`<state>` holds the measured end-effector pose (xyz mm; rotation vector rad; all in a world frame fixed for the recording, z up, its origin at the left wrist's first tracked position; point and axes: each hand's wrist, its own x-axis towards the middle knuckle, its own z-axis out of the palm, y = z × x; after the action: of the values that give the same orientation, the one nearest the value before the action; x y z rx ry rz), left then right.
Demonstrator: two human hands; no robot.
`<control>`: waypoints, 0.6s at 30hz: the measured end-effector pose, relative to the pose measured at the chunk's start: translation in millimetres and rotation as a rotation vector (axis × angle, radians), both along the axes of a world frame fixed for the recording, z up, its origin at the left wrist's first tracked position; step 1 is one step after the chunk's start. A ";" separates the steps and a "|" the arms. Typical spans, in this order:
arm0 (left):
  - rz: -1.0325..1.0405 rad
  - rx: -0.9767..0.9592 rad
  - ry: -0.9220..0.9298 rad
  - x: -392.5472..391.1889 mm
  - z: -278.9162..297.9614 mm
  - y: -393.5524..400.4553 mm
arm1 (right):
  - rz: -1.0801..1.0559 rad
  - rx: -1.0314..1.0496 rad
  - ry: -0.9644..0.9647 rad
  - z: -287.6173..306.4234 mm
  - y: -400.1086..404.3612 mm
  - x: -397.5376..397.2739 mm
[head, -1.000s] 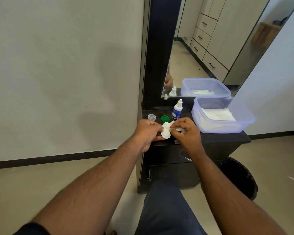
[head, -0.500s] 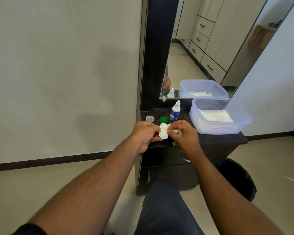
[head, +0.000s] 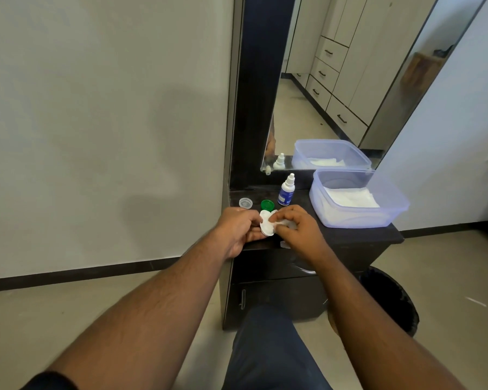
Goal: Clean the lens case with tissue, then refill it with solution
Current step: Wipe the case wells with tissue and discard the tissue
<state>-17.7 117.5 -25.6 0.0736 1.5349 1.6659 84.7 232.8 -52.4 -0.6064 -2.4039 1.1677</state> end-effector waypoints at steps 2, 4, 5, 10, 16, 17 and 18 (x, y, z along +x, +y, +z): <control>-0.002 -0.003 0.002 0.1 0.3 0.4 | -0.031 0.054 -0.041 0.1 -1.3 2.2; -0.003 -0.004 0.005 0.0 0.5 0.5 | -0.061 0.106 -0.053 5.5 -5.1 2.4; -0.006 0.004 0.002 0.2 0.8 0.3 | -0.043 0.145 -0.052 9.4 -7.5 1.8; -0.032 0.015 -0.020 1.3 4.0 -3.5 | 0.115 0.361 -0.136 23.8 -9.0 -1.9; -0.016 -0.003 -0.025 -1.7 2.7 -1.9 | 0.343 0.596 -0.160 25.5 -13.4 -0.7; -0.022 0.010 -0.030 -1.4 3.2 -2.3 | 0.327 0.613 -0.157 24.8 -11.0 0.2; -0.028 0.023 -0.035 -0.9 3.7 -2.9 | 0.292 0.622 -0.146 23.6 -8.6 1.1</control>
<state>-18.6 114.6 -21.8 0.0774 1.4821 1.6551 85.8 224.2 -28.8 -0.1450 -2.8427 0.4152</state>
